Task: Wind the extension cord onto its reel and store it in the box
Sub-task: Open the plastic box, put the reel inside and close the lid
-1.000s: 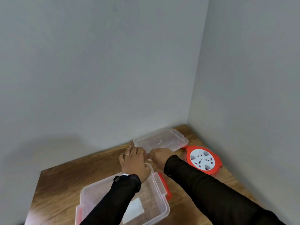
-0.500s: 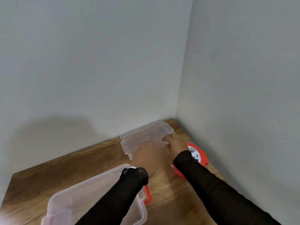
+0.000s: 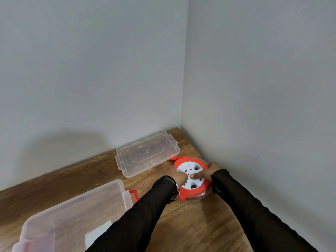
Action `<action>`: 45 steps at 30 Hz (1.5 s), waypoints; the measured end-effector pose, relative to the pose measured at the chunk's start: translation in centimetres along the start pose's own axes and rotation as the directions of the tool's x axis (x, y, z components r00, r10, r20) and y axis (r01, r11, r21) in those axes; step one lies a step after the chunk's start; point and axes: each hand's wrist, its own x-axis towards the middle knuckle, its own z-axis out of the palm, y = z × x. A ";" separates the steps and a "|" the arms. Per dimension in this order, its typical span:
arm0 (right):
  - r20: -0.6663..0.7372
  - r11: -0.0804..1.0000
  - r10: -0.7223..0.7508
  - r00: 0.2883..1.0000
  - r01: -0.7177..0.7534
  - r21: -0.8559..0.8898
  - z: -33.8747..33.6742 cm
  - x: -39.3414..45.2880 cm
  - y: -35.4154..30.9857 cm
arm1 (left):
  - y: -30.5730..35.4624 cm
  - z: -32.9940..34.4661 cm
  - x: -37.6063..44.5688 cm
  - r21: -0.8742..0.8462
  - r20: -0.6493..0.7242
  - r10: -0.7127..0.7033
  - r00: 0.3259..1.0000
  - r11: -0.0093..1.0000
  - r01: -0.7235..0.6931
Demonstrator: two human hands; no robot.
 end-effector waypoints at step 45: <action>0.838 0.214 -0.300 0.456 0.888 -0.406 25.9 -15.2 -14.0 | -24.5 -21.3 -14.2 0.441 -0.609 0.398 0.686 0.889 -0.124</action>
